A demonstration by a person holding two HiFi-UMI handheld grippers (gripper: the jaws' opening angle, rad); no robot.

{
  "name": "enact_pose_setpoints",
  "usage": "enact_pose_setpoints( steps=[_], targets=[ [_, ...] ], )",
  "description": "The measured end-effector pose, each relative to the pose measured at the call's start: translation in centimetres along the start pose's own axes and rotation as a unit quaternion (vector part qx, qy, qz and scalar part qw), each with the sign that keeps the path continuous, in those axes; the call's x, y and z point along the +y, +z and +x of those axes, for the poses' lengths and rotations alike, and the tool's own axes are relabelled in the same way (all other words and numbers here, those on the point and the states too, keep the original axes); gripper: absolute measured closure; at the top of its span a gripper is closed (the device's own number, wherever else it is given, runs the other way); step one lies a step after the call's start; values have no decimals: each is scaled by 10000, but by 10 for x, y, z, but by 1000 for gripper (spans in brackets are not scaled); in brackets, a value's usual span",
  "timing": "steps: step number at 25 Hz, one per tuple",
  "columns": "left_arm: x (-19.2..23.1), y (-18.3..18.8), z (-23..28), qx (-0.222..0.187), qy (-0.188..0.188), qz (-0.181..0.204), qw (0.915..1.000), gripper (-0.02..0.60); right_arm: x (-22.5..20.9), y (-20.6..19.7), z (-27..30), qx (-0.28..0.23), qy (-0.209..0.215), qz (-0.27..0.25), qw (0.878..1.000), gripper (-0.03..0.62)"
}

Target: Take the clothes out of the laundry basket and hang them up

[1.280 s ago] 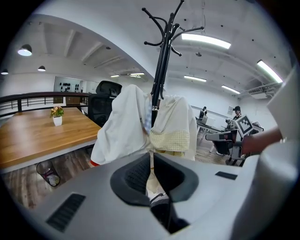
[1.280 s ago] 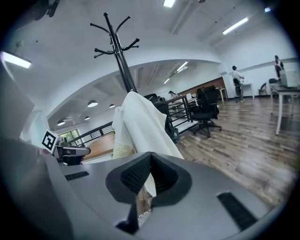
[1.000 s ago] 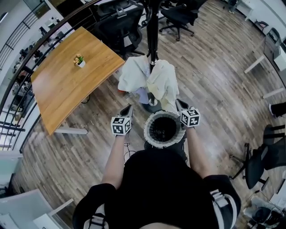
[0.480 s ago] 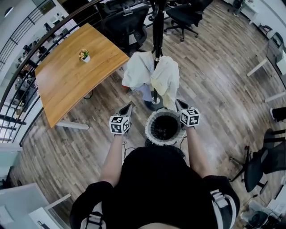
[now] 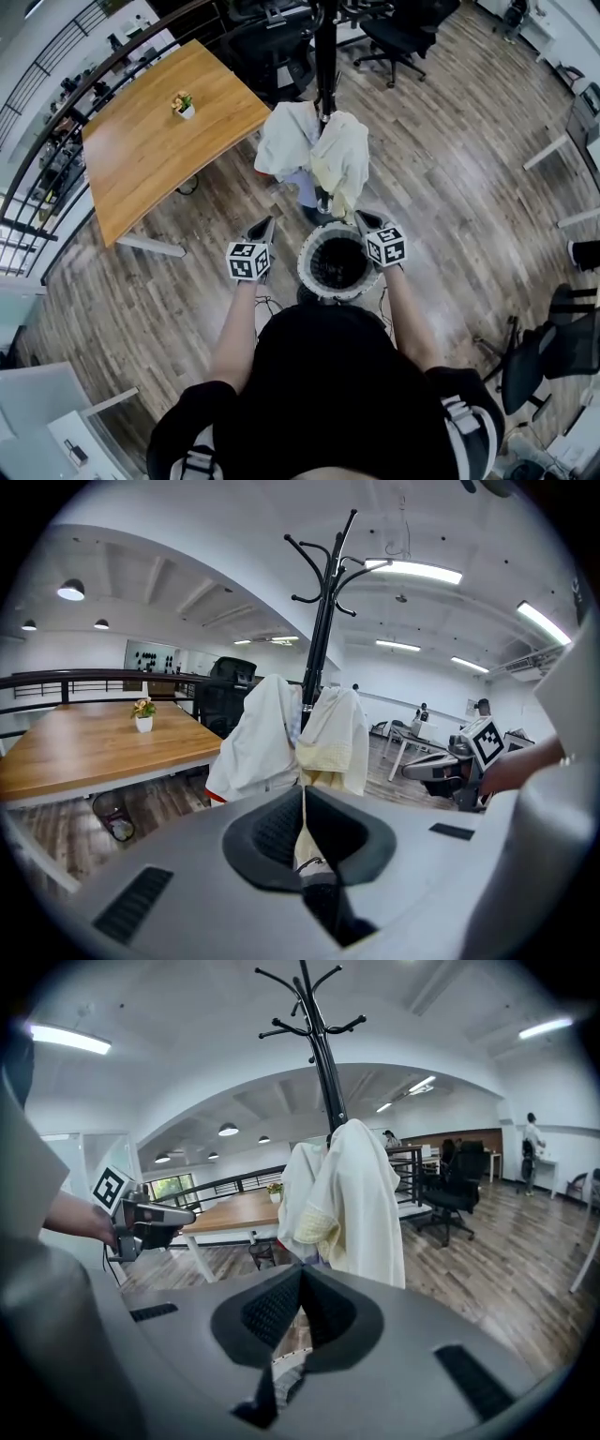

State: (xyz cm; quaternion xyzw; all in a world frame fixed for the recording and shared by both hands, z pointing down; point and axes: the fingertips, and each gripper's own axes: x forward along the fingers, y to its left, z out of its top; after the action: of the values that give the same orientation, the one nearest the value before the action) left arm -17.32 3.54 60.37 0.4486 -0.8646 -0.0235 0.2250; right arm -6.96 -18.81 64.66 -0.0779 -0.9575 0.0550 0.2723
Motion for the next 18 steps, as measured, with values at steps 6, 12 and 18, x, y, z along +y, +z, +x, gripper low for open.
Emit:
enact_pose_setpoints(
  steps=[6, 12, 18],
  targets=[
    [-29, -6, -11, -64, 213, -40, 9997, 552, -6, 3, -13, -25, 194, -23, 9998, 586],
    [-49, -16, -20, -113, 485, -186, 9986, 554, -8, 1, -25, -66, 377, 39, 9993, 588],
    [-85, -28, -19, -119, 479, -189, 9986, 554, -5, 1, -39, -107, 559, -121, 9983, 588]
  ],
)
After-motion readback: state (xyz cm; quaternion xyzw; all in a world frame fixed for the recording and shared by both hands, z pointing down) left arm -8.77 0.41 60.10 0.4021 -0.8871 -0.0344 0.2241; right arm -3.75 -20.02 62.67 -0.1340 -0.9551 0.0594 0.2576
